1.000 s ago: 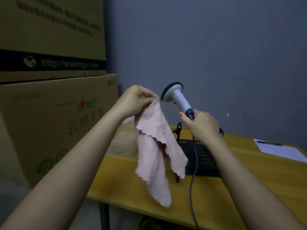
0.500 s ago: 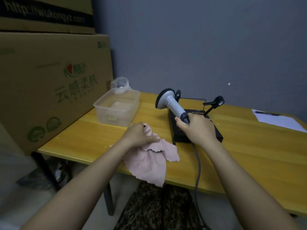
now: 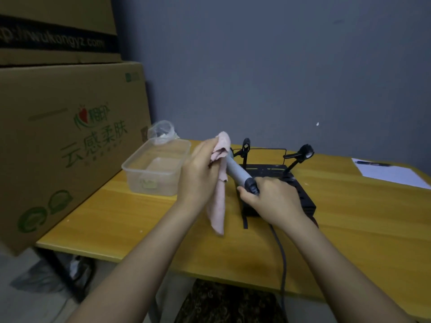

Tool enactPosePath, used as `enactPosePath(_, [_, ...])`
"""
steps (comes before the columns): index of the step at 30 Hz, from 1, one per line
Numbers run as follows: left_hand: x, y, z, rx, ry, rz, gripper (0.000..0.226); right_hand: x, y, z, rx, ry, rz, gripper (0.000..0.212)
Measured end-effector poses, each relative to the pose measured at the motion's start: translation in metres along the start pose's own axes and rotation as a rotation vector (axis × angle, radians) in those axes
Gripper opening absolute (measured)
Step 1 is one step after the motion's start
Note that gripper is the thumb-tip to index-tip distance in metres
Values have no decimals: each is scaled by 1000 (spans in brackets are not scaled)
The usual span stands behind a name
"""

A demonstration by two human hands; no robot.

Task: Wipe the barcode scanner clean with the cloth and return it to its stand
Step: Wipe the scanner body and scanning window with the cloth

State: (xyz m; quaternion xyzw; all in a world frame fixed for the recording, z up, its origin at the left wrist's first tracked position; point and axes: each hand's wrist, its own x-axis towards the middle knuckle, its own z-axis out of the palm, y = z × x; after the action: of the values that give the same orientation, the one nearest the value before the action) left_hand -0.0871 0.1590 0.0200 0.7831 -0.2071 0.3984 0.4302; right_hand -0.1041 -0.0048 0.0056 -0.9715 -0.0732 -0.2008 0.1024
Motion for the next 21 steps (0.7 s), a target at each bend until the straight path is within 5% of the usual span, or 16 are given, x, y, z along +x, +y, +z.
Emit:
enactPosePath(8, [-20, -7, 26, -96, -404, 43, 40, 0, 9, 4, 159, 16, -38, 47])
enactPosePath(12, [-14, -14, 27, -29, -360, -56, 56, 0, 9, 5, 182, 18, -36, 46])
enactPosePath(21, [-24, -18, 27, -151, -396, -7, 57, 1, 5, 4, 311, -8, -18, 44])
